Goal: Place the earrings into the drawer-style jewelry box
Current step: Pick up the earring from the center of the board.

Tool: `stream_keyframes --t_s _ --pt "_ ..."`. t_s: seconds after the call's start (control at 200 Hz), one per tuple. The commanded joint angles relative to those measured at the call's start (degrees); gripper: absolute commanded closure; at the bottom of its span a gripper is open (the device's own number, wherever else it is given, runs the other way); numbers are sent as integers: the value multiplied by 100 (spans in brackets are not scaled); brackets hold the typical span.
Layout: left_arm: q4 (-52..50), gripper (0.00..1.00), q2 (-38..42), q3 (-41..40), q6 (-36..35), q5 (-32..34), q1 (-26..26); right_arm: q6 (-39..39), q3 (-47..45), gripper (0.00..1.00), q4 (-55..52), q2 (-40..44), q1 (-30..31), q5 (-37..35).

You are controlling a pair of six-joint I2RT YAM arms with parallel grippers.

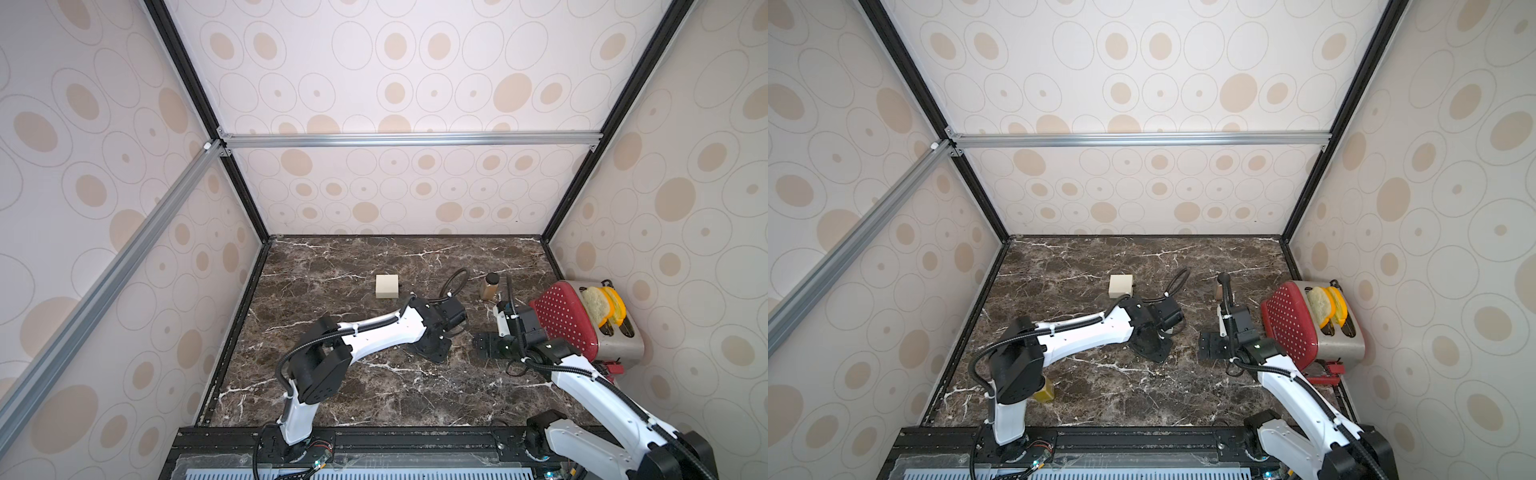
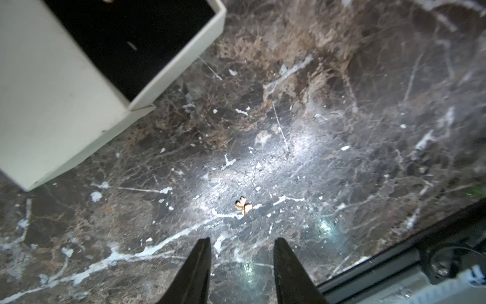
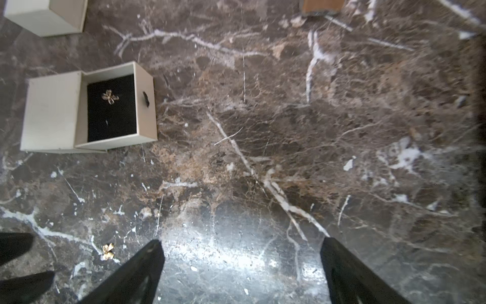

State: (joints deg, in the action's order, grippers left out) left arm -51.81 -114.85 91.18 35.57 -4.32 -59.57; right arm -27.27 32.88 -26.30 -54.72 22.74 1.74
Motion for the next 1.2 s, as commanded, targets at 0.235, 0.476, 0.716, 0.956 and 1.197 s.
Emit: stream_keyframes --t_s 0.235,0.476,0.716,0.956,1.197 --pt "-855 71 -754 586 -379 109 -198 92 102 4 128 -404 -123 221" --pt "-935 80 -957 687 -426 -12 -231 114 86 4 241 -543 -215 301" --pt "-962 86 -1142 838 -514 -147 -240 135 155 4 257 -702 -270 376" --pt "-1065 100 -1126 898 -535 -65 -214 208 121 5 247 -685 -296 421" --pt "-314 100 -431 381 60 -1172 597 860 117 12 1231 -601 -217 1481"
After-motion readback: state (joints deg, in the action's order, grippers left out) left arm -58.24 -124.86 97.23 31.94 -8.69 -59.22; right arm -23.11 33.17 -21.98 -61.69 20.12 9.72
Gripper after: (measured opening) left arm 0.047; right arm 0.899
